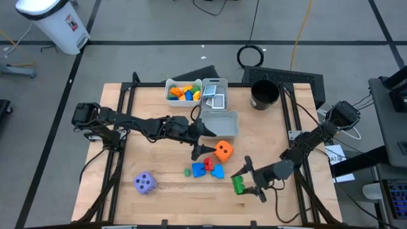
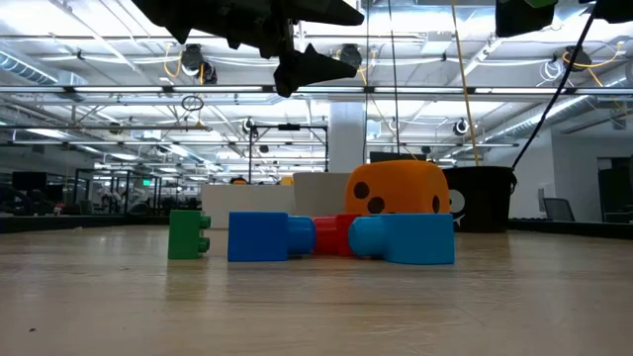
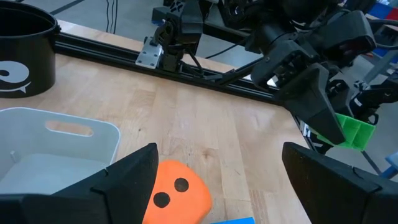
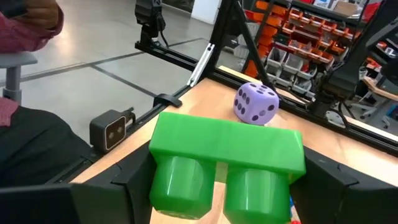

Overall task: Pick & Place Toys
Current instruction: Put the green game piece into the white bin

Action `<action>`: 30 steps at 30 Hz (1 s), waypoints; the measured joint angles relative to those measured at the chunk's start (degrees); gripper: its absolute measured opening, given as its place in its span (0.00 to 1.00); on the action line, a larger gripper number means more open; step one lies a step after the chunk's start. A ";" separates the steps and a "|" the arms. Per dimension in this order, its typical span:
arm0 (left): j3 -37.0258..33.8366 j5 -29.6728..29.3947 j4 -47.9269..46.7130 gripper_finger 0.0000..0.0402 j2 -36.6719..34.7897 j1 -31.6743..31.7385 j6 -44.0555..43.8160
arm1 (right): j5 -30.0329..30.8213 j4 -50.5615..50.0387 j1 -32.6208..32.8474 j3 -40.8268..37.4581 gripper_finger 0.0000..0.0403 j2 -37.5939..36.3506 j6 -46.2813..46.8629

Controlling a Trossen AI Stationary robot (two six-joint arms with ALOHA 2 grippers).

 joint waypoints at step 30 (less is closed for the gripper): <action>0.00 -0.02 0.55 0.87 0.02 0.11 0.23 | 3.47 -8.98 -29.55 0.00 0.64 0.07 12.92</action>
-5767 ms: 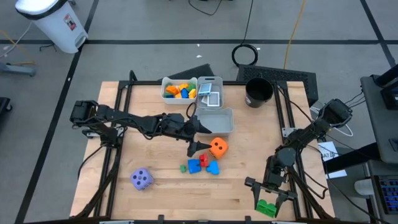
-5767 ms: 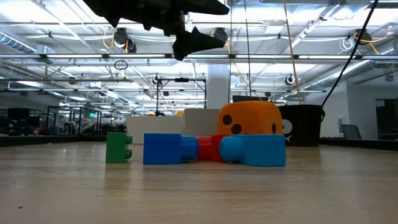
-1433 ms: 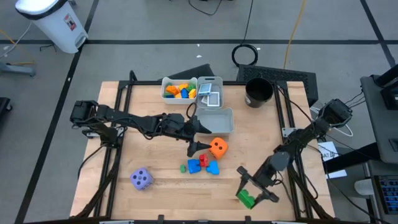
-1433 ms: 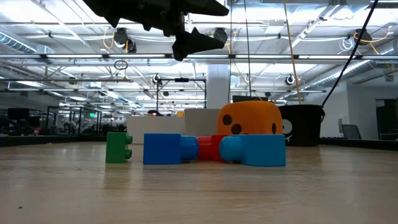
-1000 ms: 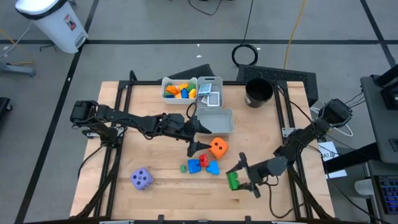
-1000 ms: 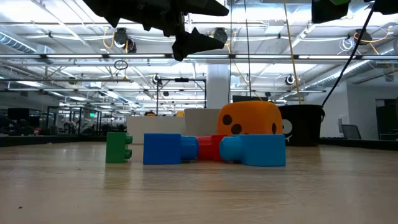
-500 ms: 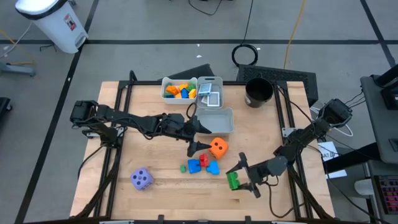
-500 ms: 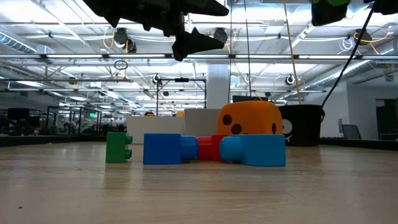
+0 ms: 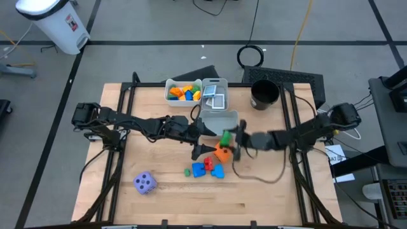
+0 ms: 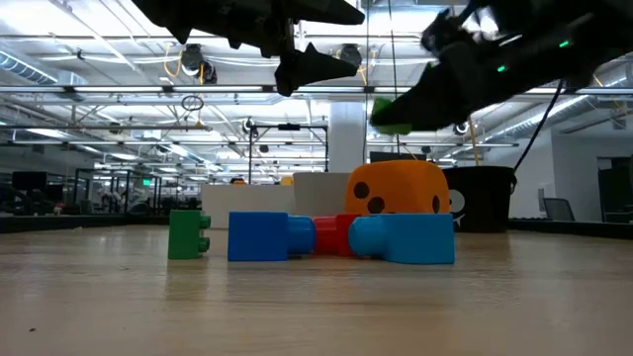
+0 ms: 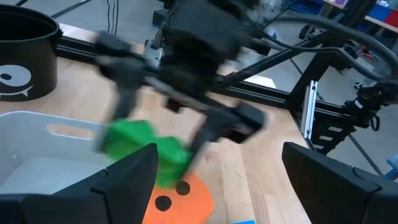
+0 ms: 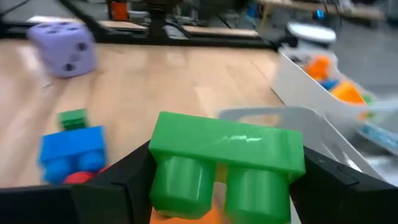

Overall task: Pick & Place Toys
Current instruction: Put the green game piece into the white bin

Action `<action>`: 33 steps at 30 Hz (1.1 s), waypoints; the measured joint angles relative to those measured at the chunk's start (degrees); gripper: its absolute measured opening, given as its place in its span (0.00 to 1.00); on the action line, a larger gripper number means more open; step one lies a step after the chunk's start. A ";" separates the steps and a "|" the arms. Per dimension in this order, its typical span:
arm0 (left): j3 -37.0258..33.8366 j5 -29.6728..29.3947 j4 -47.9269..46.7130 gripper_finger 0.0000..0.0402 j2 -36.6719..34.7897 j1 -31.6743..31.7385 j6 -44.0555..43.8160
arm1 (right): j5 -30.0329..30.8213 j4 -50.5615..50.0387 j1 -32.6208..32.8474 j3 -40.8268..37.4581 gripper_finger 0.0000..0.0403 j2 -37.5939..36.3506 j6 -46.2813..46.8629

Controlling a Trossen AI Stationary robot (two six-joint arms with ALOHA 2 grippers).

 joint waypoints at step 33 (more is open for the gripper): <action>0.66 6.12 -4.04 0.87 -10.08 -0.67 9.42 | -29.47 2.05 -30.32 26.21 0.64 24.96 -1.34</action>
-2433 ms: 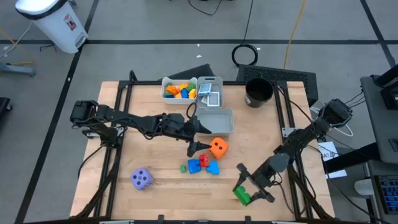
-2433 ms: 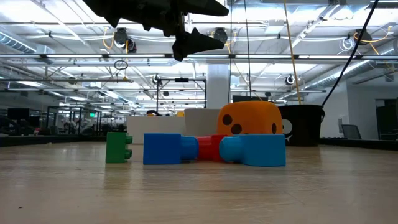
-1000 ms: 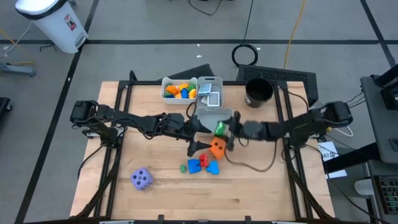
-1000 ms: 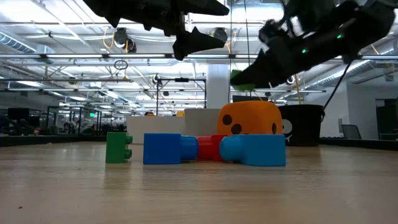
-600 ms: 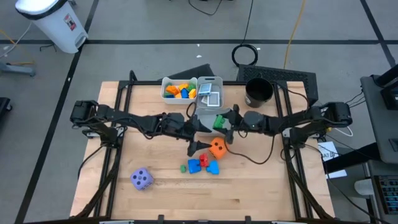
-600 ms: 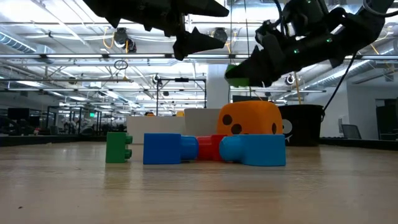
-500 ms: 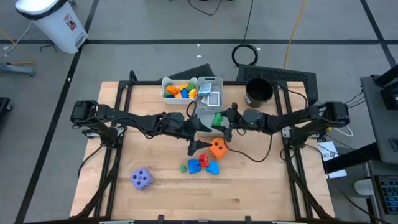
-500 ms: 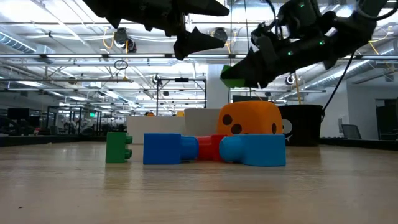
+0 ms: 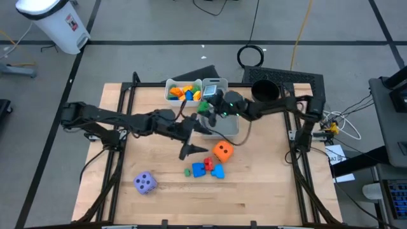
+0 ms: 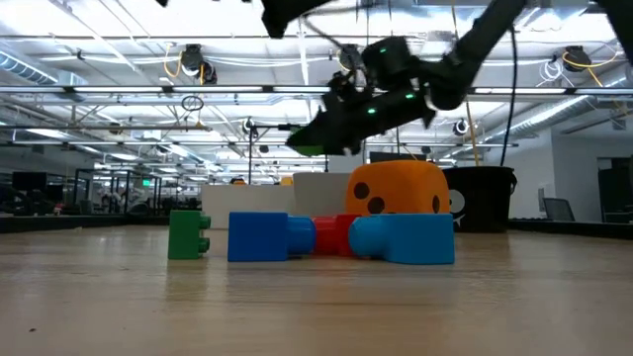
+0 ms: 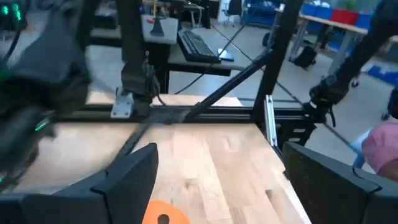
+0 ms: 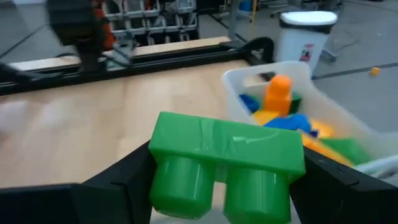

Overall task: Pick & Place Toys
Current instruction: Put the green game piece into the white bin

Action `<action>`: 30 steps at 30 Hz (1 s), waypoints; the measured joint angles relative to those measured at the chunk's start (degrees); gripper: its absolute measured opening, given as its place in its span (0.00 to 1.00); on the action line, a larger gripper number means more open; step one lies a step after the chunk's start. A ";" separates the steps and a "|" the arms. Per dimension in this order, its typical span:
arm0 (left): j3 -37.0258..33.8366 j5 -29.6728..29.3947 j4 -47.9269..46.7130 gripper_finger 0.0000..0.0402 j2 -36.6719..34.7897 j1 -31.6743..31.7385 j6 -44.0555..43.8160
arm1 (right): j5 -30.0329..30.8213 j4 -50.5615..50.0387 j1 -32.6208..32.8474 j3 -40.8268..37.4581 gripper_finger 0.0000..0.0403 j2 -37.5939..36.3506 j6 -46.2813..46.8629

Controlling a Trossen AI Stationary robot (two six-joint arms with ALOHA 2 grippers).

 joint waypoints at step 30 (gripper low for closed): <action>-0.02 -6.12 -5.50 0.87 -1.22 -2.56 1.02 | -4.24 -40.42 -4.47 22.09 0.88 -1.06 -4.06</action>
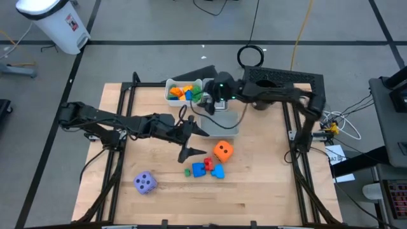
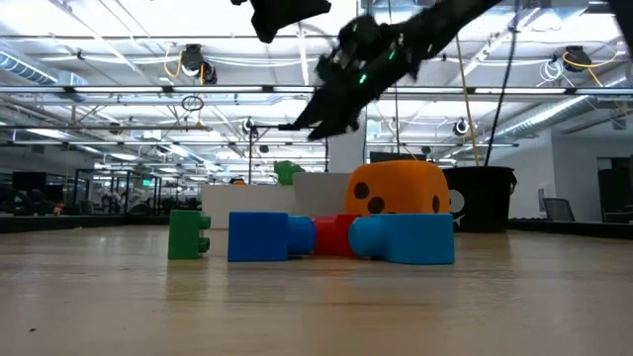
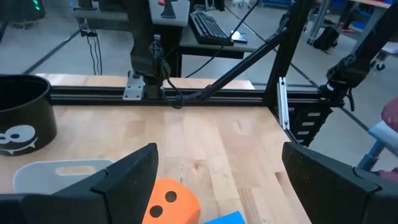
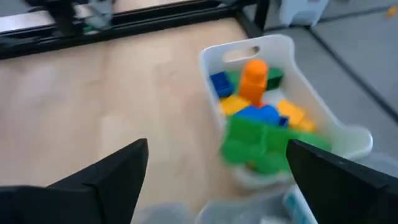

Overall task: Pick & Place Toys
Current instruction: Put the green game piece into the white bin

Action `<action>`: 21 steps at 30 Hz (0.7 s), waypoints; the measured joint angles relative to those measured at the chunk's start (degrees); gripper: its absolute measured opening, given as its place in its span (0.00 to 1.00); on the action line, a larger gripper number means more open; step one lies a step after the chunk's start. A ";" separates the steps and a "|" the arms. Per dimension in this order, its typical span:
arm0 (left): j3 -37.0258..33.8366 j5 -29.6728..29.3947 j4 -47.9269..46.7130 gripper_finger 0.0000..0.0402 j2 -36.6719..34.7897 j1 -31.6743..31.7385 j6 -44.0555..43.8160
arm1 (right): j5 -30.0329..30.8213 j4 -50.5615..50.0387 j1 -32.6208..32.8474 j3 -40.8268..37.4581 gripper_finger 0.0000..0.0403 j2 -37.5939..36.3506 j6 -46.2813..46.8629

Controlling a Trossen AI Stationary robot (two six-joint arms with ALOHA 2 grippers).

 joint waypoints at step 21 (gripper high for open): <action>0.77 -19.48 0.84 0.87 10.74 -1.09 -13.78 | 16.79 17.01 28.14 -49.50 0.89 -48.34 16.36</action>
